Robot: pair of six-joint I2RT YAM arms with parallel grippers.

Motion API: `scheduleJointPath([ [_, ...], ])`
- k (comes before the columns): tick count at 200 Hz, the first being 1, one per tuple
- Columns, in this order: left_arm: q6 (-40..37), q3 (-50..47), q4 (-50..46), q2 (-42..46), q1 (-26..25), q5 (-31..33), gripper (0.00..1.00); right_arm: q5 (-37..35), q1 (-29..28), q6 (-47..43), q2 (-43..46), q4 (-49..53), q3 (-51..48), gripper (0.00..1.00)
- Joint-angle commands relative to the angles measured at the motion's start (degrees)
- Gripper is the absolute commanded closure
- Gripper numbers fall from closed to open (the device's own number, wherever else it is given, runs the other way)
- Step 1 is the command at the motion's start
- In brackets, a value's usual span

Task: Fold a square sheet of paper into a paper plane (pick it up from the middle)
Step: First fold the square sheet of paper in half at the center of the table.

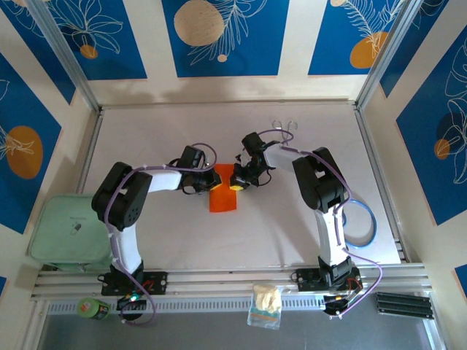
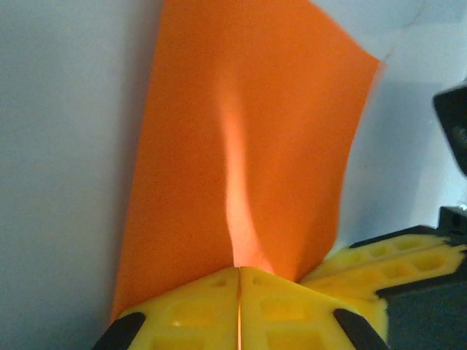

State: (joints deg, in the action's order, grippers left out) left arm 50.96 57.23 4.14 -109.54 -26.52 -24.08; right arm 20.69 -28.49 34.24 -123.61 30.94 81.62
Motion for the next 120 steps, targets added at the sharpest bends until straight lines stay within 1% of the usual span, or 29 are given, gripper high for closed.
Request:
scheduleJointPath([
  [1,0.09,-0.52,3.05,-2.20,1.21,-1.68,0.90,-19.07,-0.26,-0.20,-9.19,11.51,-4.90,0.98],
  [28,0.67,-4.24,5.71,-3.38,3.92,-1.24,0.90,-20.60,-0.51,-0.13,-10.24,14.18,-3.51,0.98],
  [48,0.66,-6.77,6.36,-2.49,6.30,-0.90,0.90,-22.16,-0.54,-0.12,-10.48,15.85,-2.77,0.98],
  [70,-1.40,-7.51,3.01,0.56,7.75,0.70,0.90,-23.75,-0.50,-0.33,-10.31,16.85,-2.18,0.98],
  [95,-4.67,-5.94,-2.48,4.27,8.07,2.69,0.90,-23.94,-0.43,-0.31,-9.91,17.12,-1.77,0.98],
  [105,-4.93,-5.52,-2.63,5.38,8.07,1.94,0.90,-23.79,-0.38,-0.31,-9.96,17.17,-1.66,0.98],
  [120,-4.41,-4.83,-0.13,6.29,7.55,-1.20,0.90,-23.34,-0.49,-0.29,-9.89,17.16,-1.42,0.98],
])
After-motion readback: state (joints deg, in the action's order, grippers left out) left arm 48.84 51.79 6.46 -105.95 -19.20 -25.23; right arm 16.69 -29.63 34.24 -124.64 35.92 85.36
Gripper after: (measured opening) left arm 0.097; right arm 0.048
